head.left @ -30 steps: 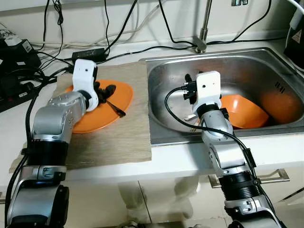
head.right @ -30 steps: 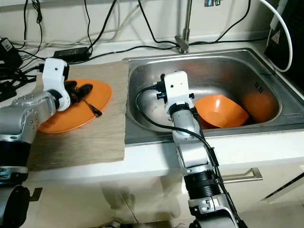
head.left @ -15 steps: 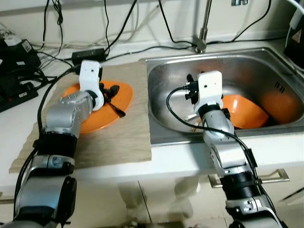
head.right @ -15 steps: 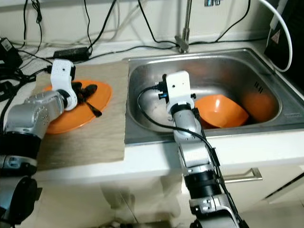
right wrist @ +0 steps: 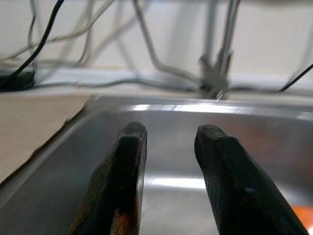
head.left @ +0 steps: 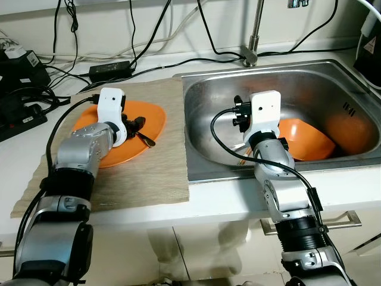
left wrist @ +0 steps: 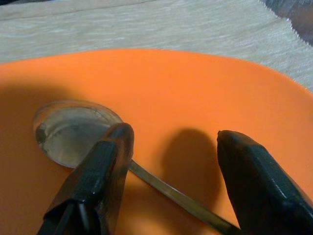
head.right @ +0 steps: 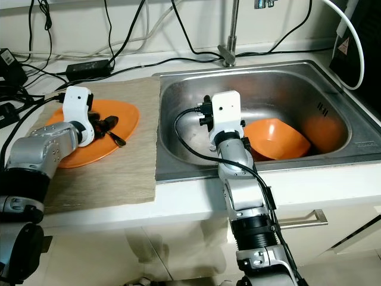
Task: Kitchen organization
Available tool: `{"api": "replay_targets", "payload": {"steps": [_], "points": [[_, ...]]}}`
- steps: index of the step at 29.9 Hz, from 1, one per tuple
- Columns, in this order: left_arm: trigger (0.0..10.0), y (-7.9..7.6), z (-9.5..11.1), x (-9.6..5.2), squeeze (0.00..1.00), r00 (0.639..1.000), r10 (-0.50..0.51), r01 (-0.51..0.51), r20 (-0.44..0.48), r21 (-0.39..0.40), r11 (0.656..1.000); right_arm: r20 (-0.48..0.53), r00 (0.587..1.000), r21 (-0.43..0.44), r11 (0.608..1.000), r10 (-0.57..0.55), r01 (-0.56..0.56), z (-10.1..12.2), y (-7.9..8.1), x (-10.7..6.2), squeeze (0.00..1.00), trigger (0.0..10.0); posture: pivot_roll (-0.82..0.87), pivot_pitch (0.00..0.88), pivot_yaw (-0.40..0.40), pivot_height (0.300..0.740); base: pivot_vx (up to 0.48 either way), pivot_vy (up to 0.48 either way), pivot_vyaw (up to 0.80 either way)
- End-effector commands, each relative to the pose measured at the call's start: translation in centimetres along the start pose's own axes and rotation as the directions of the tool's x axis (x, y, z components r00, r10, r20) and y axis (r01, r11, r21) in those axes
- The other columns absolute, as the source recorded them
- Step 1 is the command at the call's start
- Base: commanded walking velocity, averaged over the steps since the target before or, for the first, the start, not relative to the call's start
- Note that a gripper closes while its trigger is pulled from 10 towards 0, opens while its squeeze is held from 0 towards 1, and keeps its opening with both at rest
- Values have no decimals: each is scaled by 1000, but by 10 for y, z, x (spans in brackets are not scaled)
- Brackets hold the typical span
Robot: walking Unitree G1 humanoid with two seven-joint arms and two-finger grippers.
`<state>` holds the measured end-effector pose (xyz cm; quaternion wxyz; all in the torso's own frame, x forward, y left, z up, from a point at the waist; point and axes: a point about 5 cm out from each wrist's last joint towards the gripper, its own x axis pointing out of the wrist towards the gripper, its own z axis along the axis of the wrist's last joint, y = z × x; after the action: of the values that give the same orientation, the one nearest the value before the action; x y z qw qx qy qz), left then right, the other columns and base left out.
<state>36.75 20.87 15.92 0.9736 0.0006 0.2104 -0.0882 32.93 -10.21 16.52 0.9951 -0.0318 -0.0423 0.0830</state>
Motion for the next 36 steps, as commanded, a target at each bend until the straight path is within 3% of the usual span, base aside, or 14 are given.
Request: {"api": "replay_targets", "payload": {"steps": [1, 3, 10, 20, 23, 25, 27, 36], "points": [[10000, 9, -17, -3, 0, 997, 21, -23, -75, -26, 999, 1, 999, 32, 999, 37, -37, 4, 5, -1, 0, 10000, -72, 4, 109, 740, 0, 0, 0], [10000, 7, -21, -9, 0, 995, 10, -16, -95, -62, 998, -31, 996, 48, 995, 89, -87, -2, 12, -3, 0, 10000, -65, 7, 108, 740, 0, 0, 0], [10000, -4, -26, -23, 0, 993, -32, 18, -118, -118, 993, -47, 994, 31, 995, 100, -98, -6, 12, -6, 0, 10000, -51, 13, 106, 740, 0, 0, 0], [10000, -5, -22, -39, 0, 996, 10, -18, -93, -95, 995, -51, 993, 2, 994, 109, -109, -5, 12, -3, 0, 10000, -30, 6, 87, 740, 0, 0, 0], [10000, -3, -9, -39, 0, 998, 54, -55, -15, -70, 996, -47, 993, -9, 994, 113, -113, -4, 12, -2, 0, 10000, -31, 2, 84, 740, 0, 0, 0], [10000, 3, 15, -39, 0, 985, 117, -111, 125, -52, 992, -38, 993, -19, 993, 112, -113, -3, 13, -1, 0, 10000, -29, 0, 81, 740, 0, 0, 0], [10000, 8, 28, -41, 0, 968, 164, -158, 188, -48, 986, -34, 993, -22, 994, 111, -111, -2, 13, 0, 0, 10000, -29, 0, 81, 740, 0, 0, 0], [10000, 11, 12, -37, 0, 976, 192, -190, 100, -30, 981, -38, 994, -26, 994, 106, -107, -4, 13, -1, 0, 10000, -41, 0, 87, 740, 0, 0, 0]]}}
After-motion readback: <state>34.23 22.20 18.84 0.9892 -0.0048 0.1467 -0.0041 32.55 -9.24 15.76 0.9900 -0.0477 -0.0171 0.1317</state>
